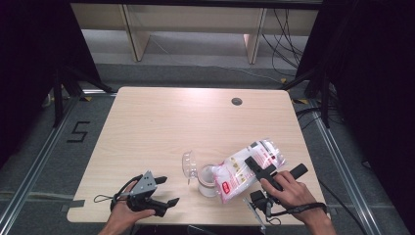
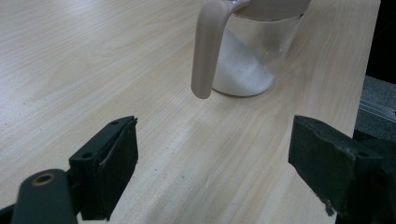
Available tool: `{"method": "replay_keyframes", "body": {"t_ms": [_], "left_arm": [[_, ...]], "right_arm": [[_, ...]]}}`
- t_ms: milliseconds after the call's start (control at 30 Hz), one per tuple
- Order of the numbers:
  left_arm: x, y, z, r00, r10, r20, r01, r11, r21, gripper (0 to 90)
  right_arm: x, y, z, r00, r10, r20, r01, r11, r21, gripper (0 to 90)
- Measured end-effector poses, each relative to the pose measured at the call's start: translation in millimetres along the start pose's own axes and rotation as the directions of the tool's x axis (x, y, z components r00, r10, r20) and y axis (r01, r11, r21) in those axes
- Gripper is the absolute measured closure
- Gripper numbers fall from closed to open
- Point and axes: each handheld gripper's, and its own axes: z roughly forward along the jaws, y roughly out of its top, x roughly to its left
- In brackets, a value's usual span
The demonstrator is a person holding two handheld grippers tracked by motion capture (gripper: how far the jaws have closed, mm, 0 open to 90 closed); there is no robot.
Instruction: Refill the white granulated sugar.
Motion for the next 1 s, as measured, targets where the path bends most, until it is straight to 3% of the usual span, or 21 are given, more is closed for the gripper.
{"method": "replay_keyframes", "body": {"t_ms": [33,233,1000], "left_arm": [[-0.3,-0.1,0.3,1.0,-0.004,0.0,0.004,1.0,-0.004,15.6],[-0.3,0.3,-1.1,0.9999,-0.007,-0.008,0.007,0.9999,-0.008,15.6],[-0.2,0.0,-0.2,1.0,0.001,-0.005,-0.001,1.0,-0.006,15.6]], "right_arm": [[1.8,-0.2,-1.1,0.9997,0.023,0.001,-0.023,0.9996,0.014,66.6],[2.0,-0.2,-0.7,0.9996,0.028,0.0,-0.028,0.9995,0.014,66.6],[-1.2,0.2,-0.9,0.9999,0.003,-0.01,-0.003,0.9999,0.015,66.9]]}}
